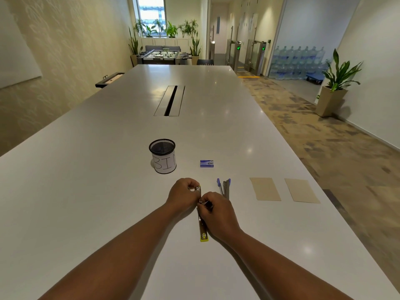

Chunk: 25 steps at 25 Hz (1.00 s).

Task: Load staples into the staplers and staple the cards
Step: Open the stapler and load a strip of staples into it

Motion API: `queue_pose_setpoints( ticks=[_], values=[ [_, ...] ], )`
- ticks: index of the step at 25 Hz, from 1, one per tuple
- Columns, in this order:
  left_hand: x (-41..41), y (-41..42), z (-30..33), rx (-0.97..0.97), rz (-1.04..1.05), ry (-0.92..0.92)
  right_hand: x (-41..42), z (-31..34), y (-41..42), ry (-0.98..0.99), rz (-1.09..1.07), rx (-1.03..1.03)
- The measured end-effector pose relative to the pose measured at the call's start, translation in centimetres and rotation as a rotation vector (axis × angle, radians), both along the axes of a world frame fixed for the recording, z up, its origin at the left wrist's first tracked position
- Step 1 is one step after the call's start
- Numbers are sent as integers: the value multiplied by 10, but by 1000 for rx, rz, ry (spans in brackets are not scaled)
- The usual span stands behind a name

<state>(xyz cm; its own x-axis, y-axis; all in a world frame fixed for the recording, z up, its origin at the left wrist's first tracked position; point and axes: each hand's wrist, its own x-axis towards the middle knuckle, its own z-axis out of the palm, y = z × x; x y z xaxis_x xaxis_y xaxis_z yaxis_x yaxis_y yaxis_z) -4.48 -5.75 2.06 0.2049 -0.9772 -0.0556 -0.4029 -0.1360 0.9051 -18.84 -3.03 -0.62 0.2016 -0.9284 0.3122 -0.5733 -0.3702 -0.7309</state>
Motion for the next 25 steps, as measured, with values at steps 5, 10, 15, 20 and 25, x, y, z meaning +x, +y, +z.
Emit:
queue_pose_setpoints(
  ticks=[5, 10, 15, 20, 25],
  values=[
    [2, -5, 4, 58, 16, 74, 1, -2, 0, 22, -1, 4],
    [4, -13, 6, 105, 22, 79, 1, -2, 1, 37, -9, 4],
    [6, -19, 10, 156, 25, 34, 1, 2, 2, 27, -9, 17],
    [8, -21, 12, 175, 36, 44, 1, 9, 7, -13, 8, 30],
    [11, -21, 12, 177, 15, 7, 1, 10, 8, 63, 35, -87]
  ],
)
